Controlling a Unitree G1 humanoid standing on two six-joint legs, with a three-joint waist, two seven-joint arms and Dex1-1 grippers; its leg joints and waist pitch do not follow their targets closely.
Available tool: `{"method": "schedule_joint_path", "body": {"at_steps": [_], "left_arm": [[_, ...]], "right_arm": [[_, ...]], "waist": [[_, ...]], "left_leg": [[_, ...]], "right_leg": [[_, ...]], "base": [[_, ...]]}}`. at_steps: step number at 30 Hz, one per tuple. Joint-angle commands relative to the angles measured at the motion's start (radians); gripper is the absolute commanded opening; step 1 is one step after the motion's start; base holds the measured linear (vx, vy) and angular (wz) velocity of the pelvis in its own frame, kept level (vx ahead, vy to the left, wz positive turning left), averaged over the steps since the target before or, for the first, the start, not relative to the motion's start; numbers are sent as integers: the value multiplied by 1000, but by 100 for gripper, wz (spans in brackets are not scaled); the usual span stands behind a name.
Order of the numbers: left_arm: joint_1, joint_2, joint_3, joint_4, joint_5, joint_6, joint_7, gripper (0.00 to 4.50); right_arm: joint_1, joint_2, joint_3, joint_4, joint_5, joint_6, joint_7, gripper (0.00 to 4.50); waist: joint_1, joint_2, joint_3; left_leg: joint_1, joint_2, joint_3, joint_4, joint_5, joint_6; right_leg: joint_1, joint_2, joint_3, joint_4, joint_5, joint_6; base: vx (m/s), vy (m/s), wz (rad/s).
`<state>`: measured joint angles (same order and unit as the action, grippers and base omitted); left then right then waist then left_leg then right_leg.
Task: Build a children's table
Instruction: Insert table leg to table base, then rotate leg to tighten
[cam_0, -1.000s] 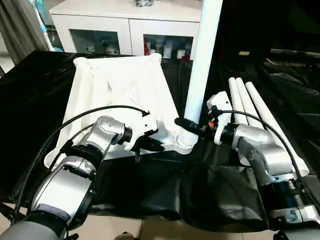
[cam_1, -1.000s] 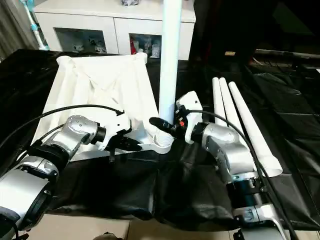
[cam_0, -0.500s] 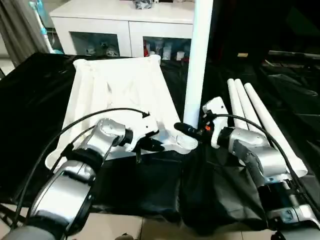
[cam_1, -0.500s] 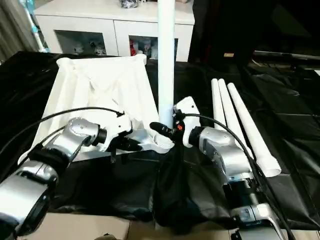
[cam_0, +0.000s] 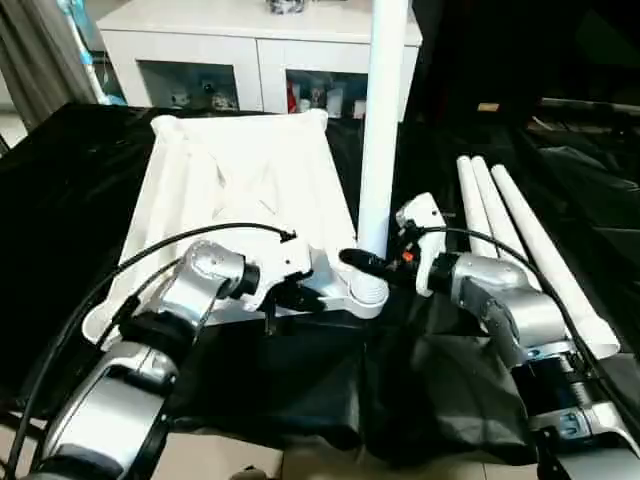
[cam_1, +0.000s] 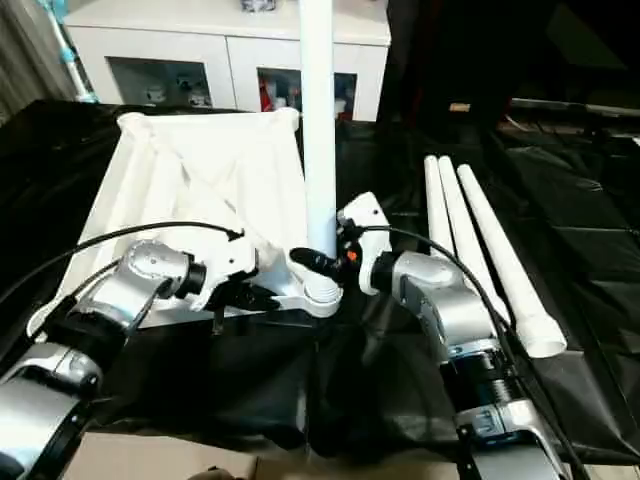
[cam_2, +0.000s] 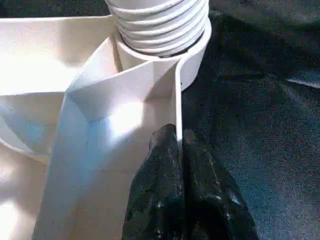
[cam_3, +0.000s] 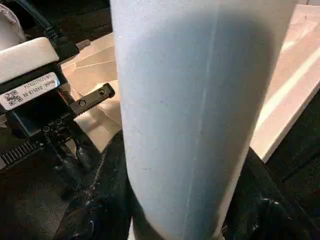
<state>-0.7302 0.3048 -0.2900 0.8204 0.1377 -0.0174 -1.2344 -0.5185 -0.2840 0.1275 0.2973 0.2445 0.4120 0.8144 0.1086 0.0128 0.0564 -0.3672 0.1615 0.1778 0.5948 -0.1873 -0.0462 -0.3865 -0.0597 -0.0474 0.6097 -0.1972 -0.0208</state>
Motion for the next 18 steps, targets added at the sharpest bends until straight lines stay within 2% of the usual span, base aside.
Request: {"method": "schedule_joint_path", "body": {"at_steps": [1,9,18], "left_arm": [[26,-5,-42,-17,11,15,-39,0],[31,-4,-35,-25,8,24,-17,0],[38,-1,-23,-38,-3,43,5,0]], "right_arm": [[-11,-10,-6,21,0,-1,-2,185],[-3,16,-27,64,6,-29,-15,185],[60,44,-64,97,25,-93,-34,185]], "waist": [[-7,7,-64],[-11,9,-63],[-14,9,-60]], "left_leg": [[18,79,-27,-81,-210,11],[19,79,-28,-82,-233,4],[19,79,-29,-86,-261,1]], "right_leg": [[40,-103,54,-68,-109,-247],[39,-104,54,-71,-135,-245],[37,-105,55,-77,-173,-238]], "base": [[0,0,0],[0,0,0],[0,0,0]]}}
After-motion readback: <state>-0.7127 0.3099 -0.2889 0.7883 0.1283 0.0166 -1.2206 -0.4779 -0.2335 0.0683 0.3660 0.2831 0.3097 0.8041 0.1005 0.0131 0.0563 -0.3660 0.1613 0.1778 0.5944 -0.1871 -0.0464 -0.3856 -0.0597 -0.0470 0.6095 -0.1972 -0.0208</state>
